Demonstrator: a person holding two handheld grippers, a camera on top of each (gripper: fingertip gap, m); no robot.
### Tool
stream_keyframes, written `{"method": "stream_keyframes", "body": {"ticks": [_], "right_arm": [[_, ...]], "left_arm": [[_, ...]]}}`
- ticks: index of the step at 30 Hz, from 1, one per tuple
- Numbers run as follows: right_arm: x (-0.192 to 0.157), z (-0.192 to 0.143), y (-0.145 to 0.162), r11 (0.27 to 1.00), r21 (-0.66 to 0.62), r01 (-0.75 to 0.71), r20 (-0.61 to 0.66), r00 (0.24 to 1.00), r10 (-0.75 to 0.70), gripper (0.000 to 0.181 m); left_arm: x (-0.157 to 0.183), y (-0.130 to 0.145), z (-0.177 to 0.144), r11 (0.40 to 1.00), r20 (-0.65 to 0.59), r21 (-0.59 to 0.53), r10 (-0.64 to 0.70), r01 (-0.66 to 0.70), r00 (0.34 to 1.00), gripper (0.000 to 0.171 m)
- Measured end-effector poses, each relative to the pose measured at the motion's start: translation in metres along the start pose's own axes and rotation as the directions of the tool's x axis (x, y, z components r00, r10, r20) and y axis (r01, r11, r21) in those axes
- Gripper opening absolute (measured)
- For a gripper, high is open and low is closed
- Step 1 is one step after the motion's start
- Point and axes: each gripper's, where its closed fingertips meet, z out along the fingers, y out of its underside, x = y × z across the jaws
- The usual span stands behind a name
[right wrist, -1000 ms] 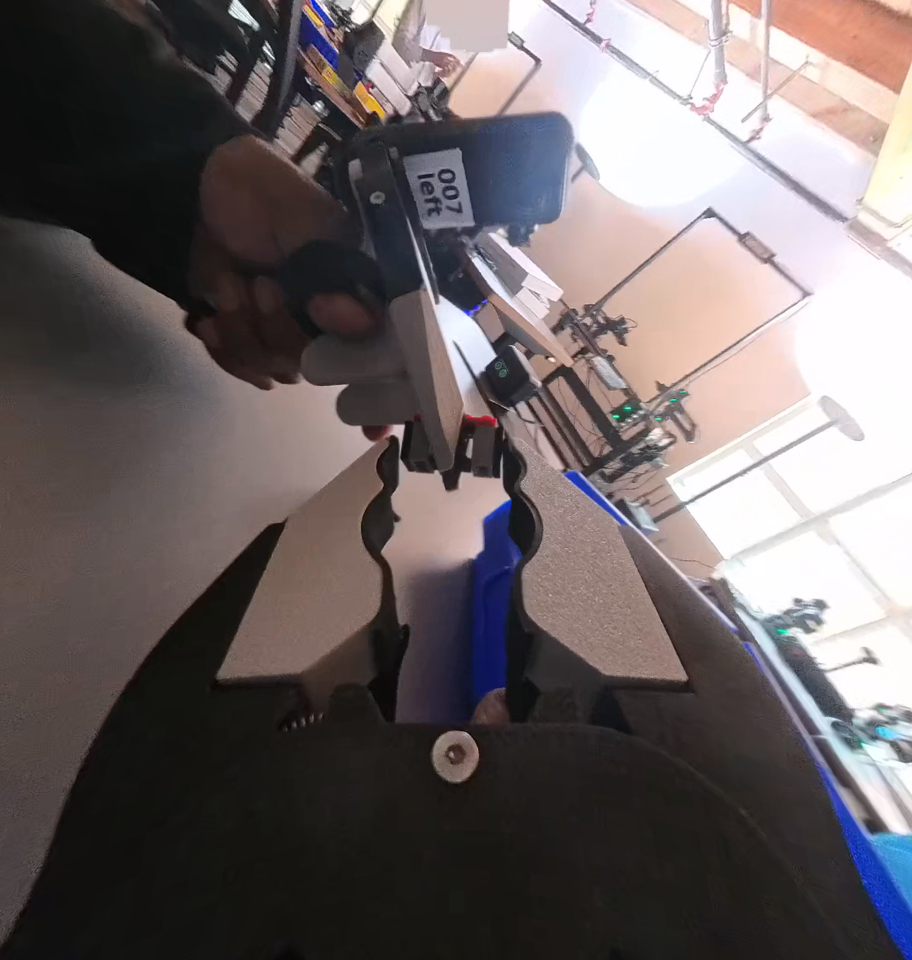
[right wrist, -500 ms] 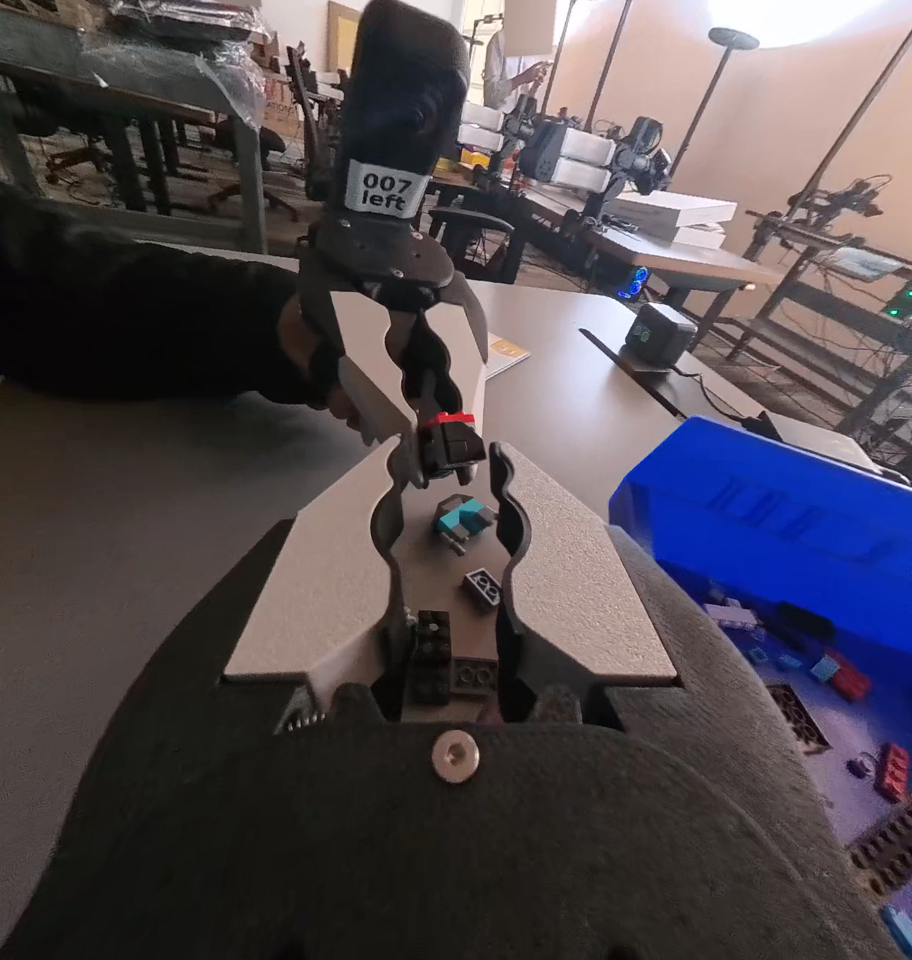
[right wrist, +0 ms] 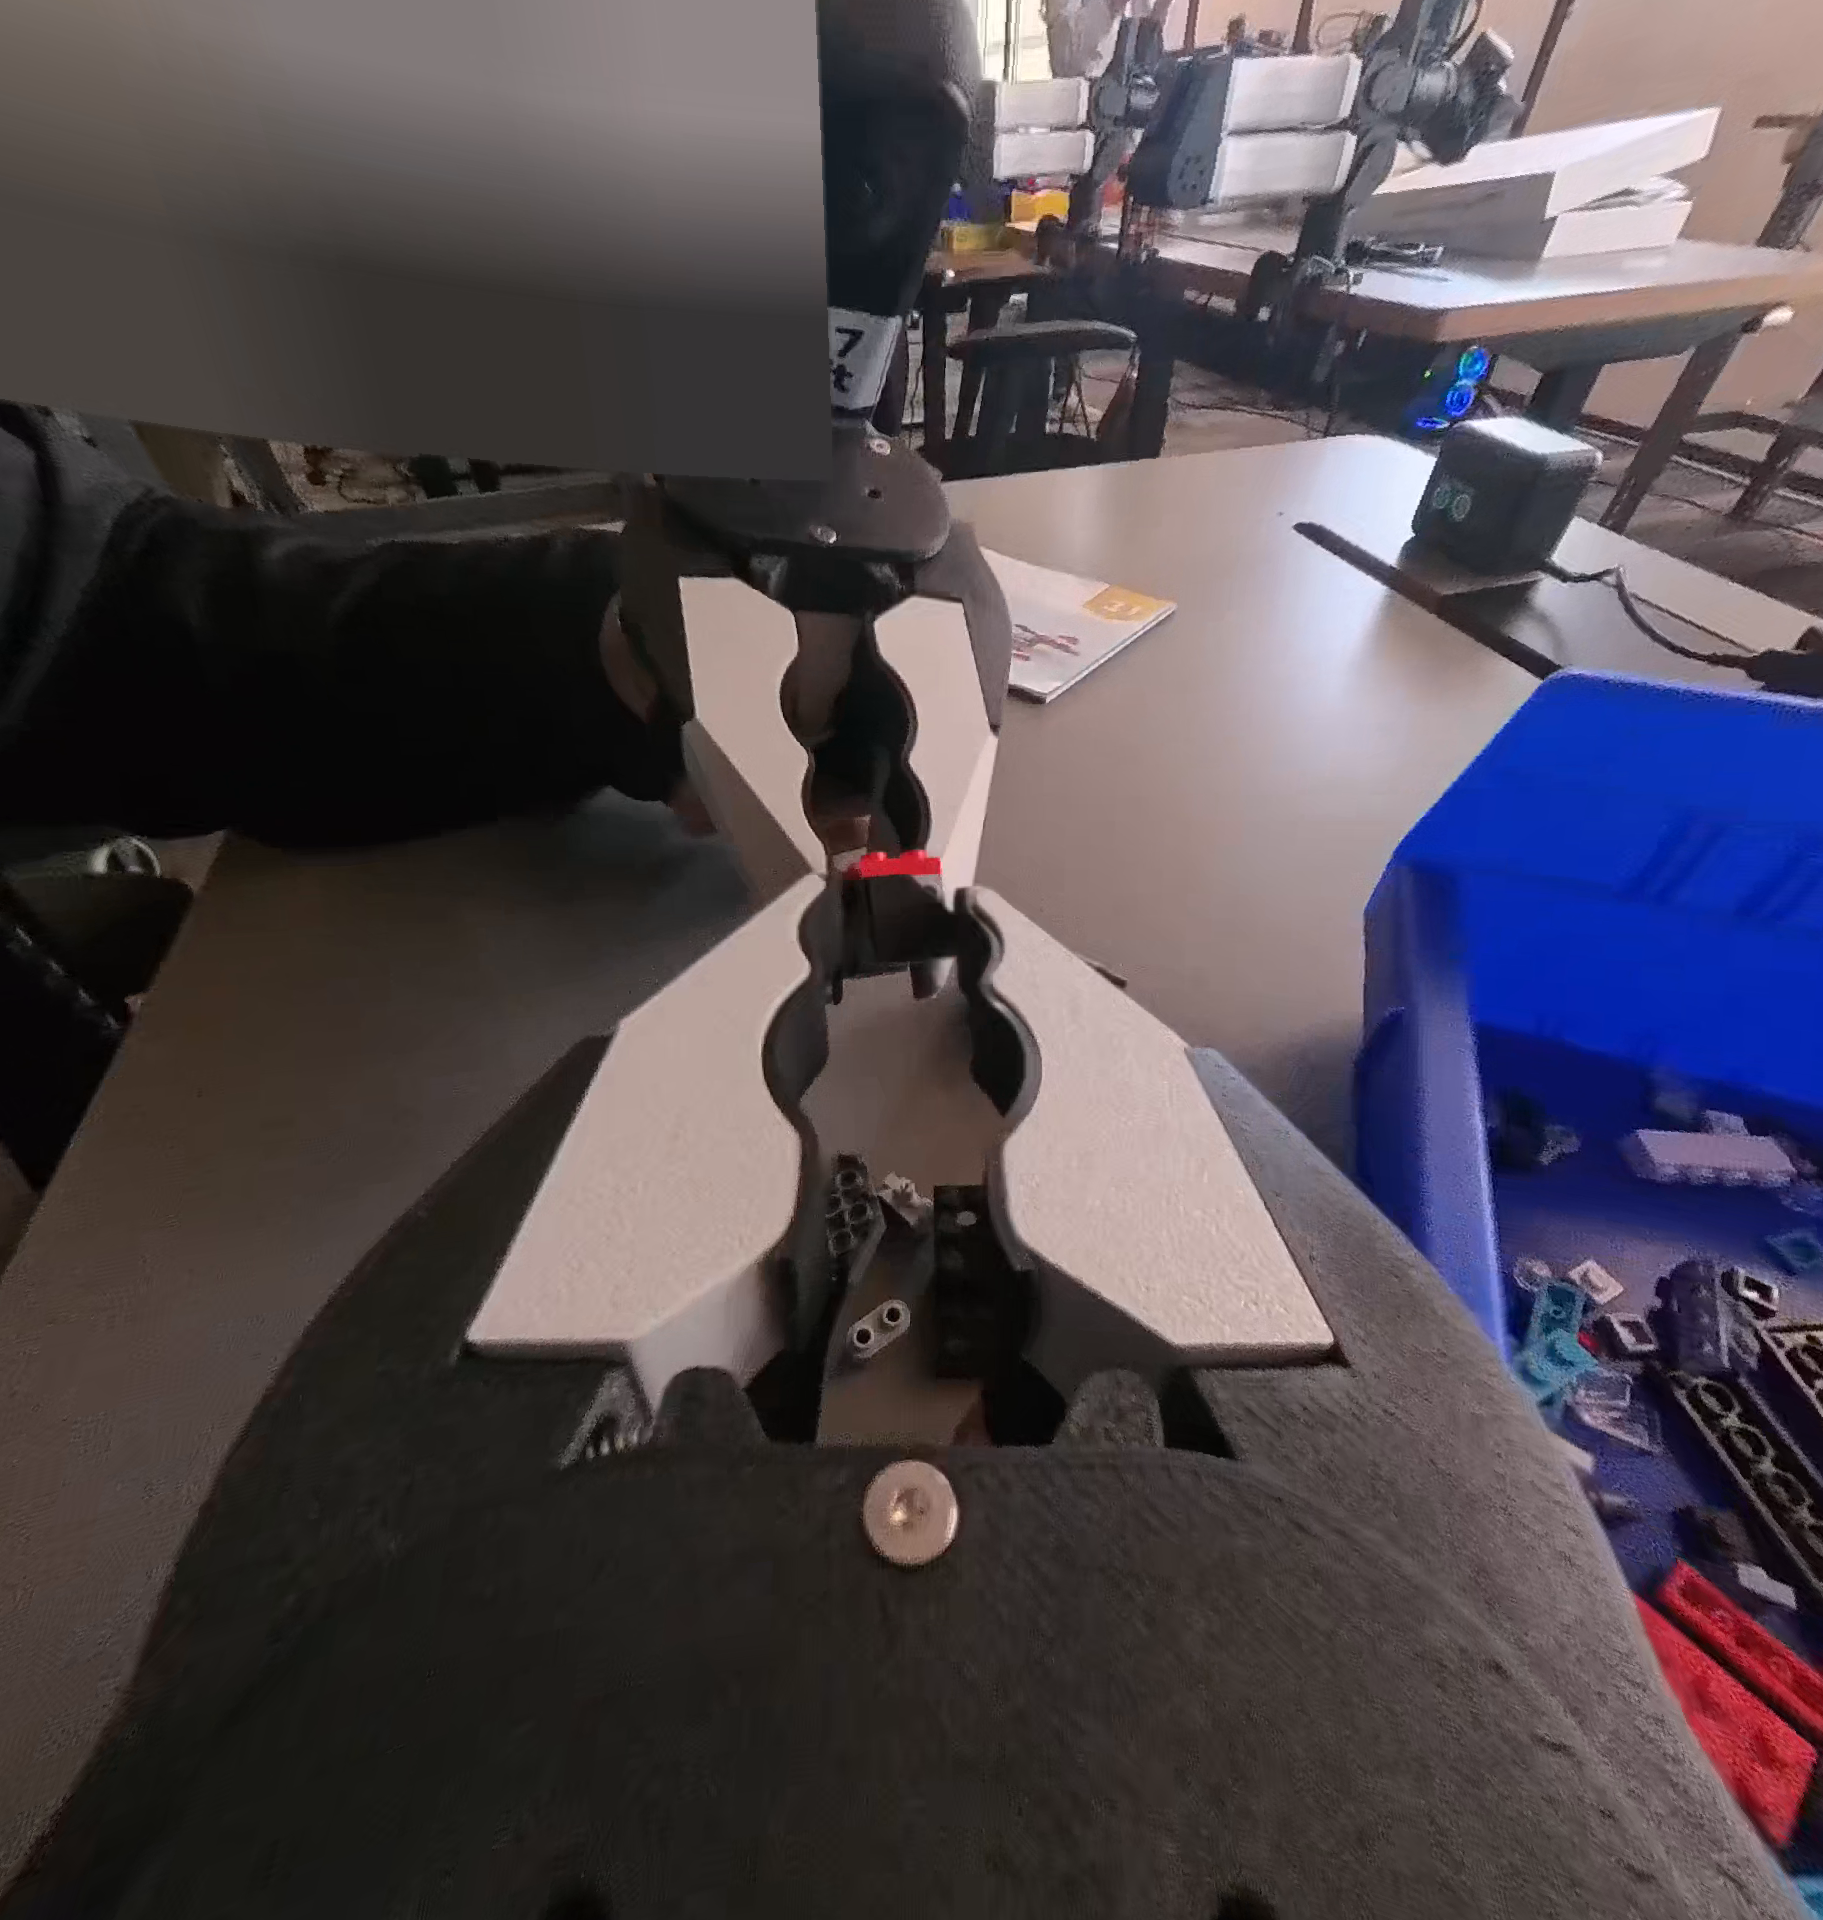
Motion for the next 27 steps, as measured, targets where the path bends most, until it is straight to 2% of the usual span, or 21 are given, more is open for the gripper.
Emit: {"method": "stream_keyframes", "body": {"ticks": [4, 8, 11, 13, 22, 27], "right_arm": [[0.006, -0.002, -0.009, 0.996, 0.065, -0.063, -0.033, 0.997, 0.065, 0.019], [0.022, -0.007, -0.025, 0.945, 0.218, -0.242, -0.069, 0.962, 0.263, 0.018], [0.027, -0.008, -0.027, 0.898, 0.283, -0.337, -0.064, 0.928, 0.368, 0.019], [0.025, -0.008, -0.03, 0.876, 0.308, -0.37, -0.042, 0.915, 0.401, 0.019], [0.021, -0.006, -0.028, 0.835, 0.297, -0.463, 0.037, 0.879, 0.475, 0.018], [0.018, -0.005, -0.028, 0.825, 0.271, -0.495, 0.083, 0.866, 0.493, 0.019]], "left_arm": [[0.001, -0.008, -0.003, 0.993, -0.045, 0.052, -0.099, 0.102, 0.994, 0.019], [-0.004, -0.016, -0.005, 0.974, -0.066, 0.111, -0.189, 0.195, 0.98, 0.03], [-0.006, -0.027, -0.008, 0.948, -0.088, 0.19, -0.241, 0.254, 0.966, 0.028], [-0.008, -0.032, -0.011, 0.933, -0.102, 0.224, -0.266, 0.283, 0.959, 0.018], [-0.012, -0.045, -0.024, 0.902, -0.125, 0.308, -0.276, 0.302, 0.953, 0.018], [-0.011, -0.046, -0.025, 0.904, -0.134, 0.309, -0.268, 0.297, 0.954, 0.017]]}}
